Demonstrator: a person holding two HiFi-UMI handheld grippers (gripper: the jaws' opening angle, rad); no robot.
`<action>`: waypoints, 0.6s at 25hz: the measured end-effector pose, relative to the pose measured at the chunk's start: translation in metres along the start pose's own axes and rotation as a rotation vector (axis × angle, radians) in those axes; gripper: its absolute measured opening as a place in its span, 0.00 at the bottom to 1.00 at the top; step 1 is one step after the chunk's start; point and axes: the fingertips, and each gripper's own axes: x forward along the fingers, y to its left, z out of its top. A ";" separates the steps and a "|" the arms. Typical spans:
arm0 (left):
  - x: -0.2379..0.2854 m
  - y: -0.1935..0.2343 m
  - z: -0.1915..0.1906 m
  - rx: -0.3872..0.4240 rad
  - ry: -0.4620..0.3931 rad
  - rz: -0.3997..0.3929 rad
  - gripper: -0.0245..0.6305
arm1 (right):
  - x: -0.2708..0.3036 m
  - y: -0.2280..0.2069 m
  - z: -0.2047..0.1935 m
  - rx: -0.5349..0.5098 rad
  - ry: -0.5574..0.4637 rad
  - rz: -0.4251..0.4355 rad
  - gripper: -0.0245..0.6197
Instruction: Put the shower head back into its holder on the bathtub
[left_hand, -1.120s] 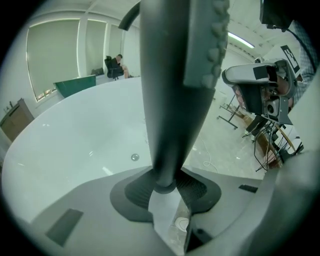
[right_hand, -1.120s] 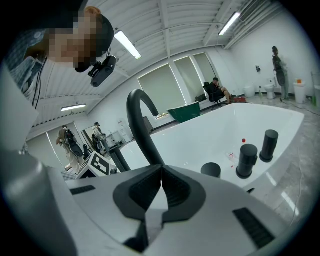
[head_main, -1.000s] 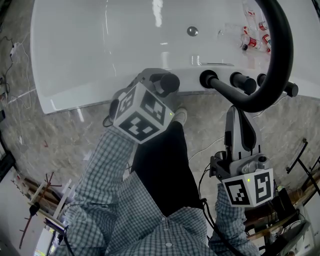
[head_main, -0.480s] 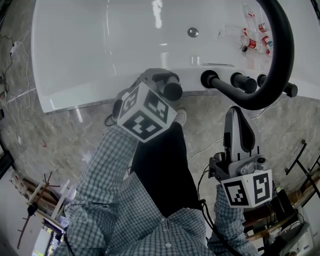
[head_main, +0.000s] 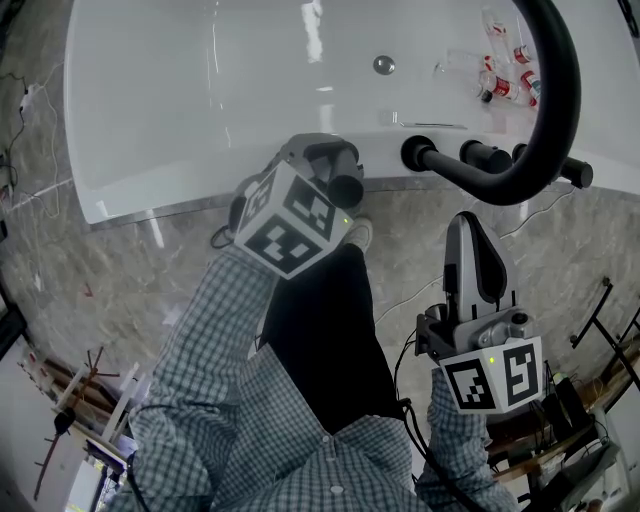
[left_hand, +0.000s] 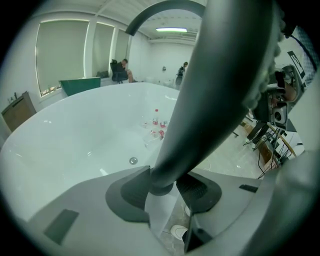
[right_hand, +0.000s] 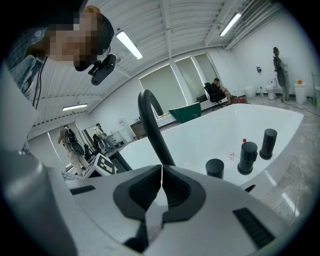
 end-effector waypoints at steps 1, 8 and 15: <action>0.000 0.000 0.000 0.000 -0.006 0.004 0.25 | -0.001 0.001 -0.001 -0.001 0.000 0.001 0.07; -0.003 0.000 -0.001 -0.037 -0.044 0.012 0.25 | -0.005 0.011 -0.003 -0.016 0.000 0.003 0.06; -0.004 0.002 0.000 -0.063 -0.069 0.025 0.25 | -0.006 0.020 -0.004 -0.042 -0.002 0.013 0.07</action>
